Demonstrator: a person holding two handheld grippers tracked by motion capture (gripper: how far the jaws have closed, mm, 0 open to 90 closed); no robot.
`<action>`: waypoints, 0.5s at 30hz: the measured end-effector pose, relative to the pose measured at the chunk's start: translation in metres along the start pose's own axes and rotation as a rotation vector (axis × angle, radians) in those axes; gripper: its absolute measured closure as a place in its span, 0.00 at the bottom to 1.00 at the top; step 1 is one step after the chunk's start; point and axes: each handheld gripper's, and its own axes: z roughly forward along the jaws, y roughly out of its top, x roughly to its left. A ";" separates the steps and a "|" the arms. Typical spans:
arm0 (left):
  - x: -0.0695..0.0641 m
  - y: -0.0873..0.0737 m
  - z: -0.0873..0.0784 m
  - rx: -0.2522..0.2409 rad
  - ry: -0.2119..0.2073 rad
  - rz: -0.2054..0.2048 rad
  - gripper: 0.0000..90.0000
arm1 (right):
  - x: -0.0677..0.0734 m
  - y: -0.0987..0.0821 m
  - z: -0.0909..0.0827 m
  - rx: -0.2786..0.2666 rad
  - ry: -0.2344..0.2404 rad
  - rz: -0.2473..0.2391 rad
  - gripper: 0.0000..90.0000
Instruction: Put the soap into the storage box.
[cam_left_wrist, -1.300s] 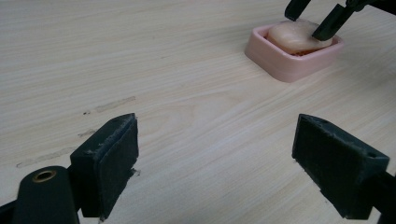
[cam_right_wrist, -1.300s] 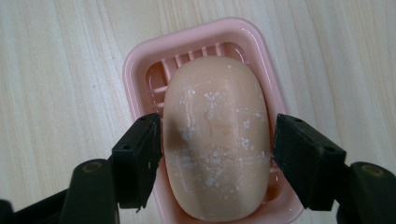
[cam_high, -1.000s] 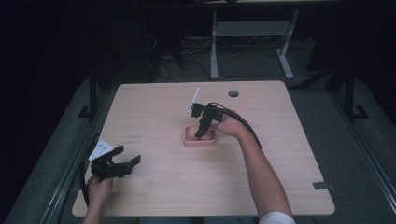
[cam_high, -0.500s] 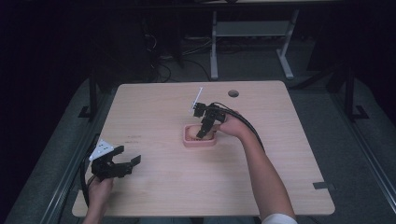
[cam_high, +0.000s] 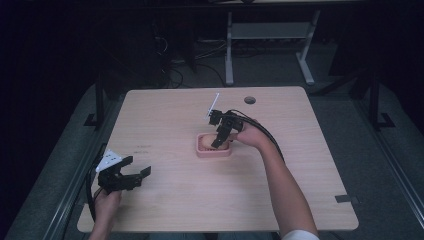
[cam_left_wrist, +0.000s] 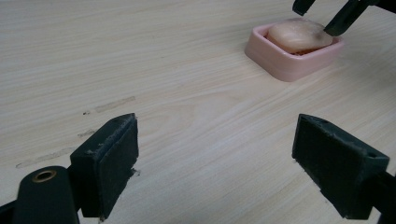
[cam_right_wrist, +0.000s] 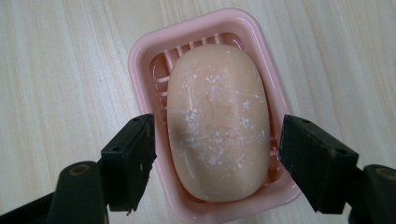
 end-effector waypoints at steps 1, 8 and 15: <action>0.000 0.000 0.000 -0.001 0.000 -0.002 0.16 | 0.000 0.000 0.000 -0.001 0.000 -0.002 0.30; 0.000 0.000 0.000 0.000 0.000 -0.001 0.16 | 0.000 -0.003 -0.001 -0.003 -0.001 0.005 0.30; -0.001 0.000 0.000 -0.001 -0.001 -0.003 0.16 | 0.000 -0.007 -0.003 -0.013 -0.005 0.012 0.30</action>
